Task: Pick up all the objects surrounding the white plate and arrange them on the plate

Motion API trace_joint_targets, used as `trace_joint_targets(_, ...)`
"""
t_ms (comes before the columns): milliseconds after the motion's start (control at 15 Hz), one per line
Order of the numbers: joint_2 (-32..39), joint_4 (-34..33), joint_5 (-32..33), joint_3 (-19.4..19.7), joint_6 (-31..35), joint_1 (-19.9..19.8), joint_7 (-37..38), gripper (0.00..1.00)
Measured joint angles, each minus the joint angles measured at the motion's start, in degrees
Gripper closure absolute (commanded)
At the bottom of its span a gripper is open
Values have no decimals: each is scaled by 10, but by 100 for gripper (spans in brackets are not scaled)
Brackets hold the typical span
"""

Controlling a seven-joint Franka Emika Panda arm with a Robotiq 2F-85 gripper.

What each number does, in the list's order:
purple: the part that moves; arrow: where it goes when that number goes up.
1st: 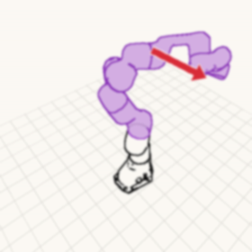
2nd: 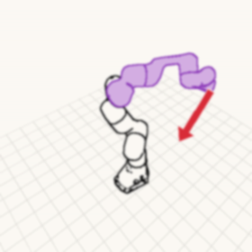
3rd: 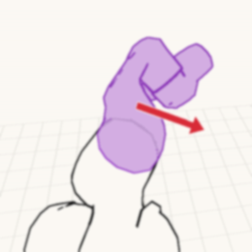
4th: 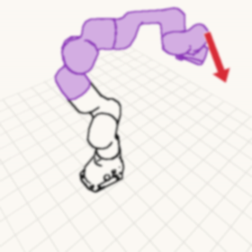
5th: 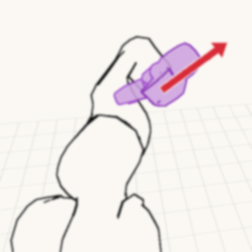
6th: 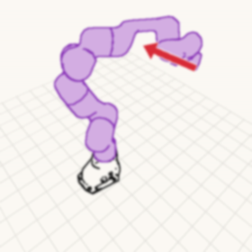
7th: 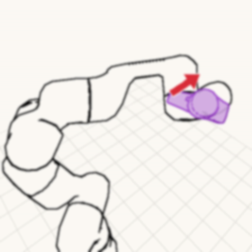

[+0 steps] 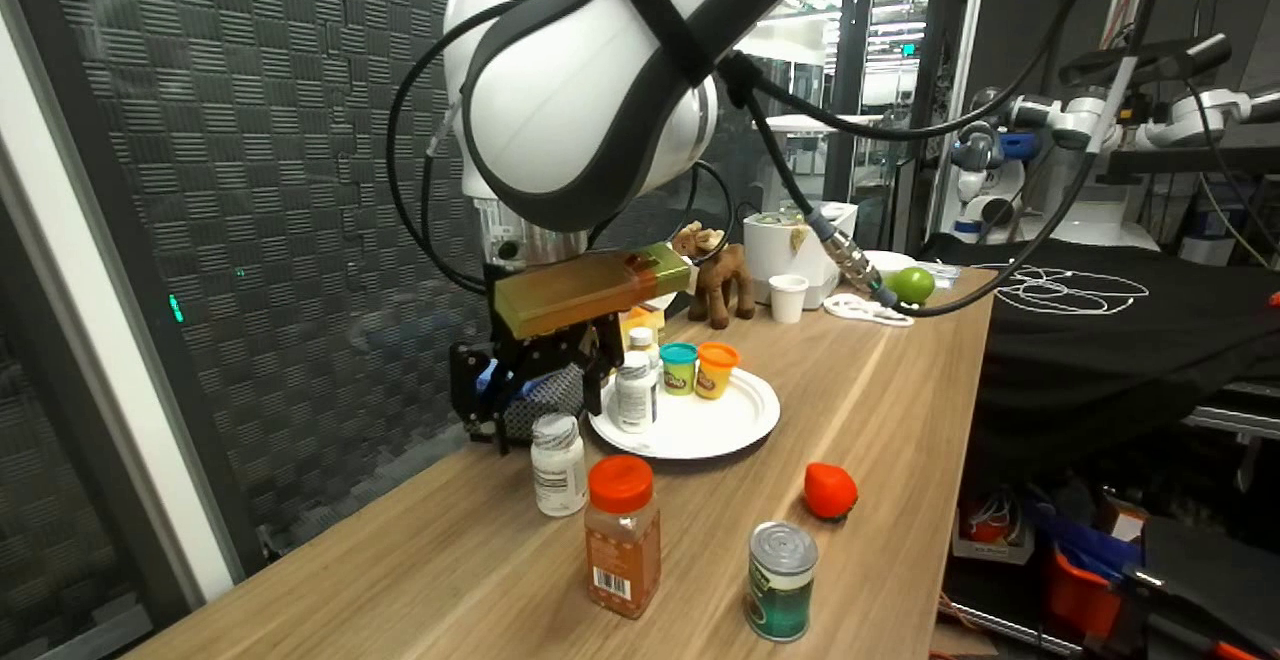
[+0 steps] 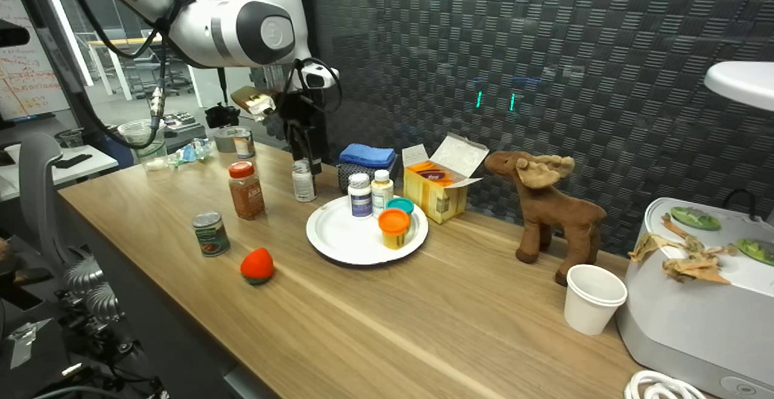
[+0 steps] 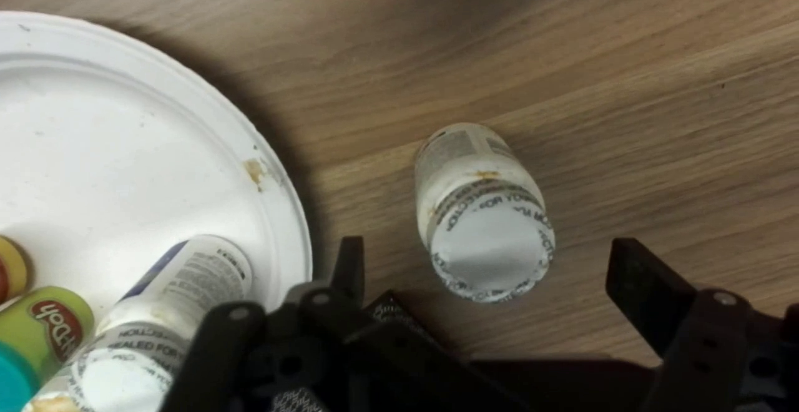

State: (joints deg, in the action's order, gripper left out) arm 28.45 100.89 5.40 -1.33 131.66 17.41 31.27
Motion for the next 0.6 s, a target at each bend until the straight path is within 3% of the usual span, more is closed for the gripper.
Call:
trace_joint_targets(67,0,1,0,-1,0,2,1,8)
trace_joint_targets(133,0,2,0,-1,0,5,3,26)
trace_joint_targets(467,0,2,5,0,1,16,25,66)
trace_joint_targets(600,0,2,14,1,2,19,40,76)
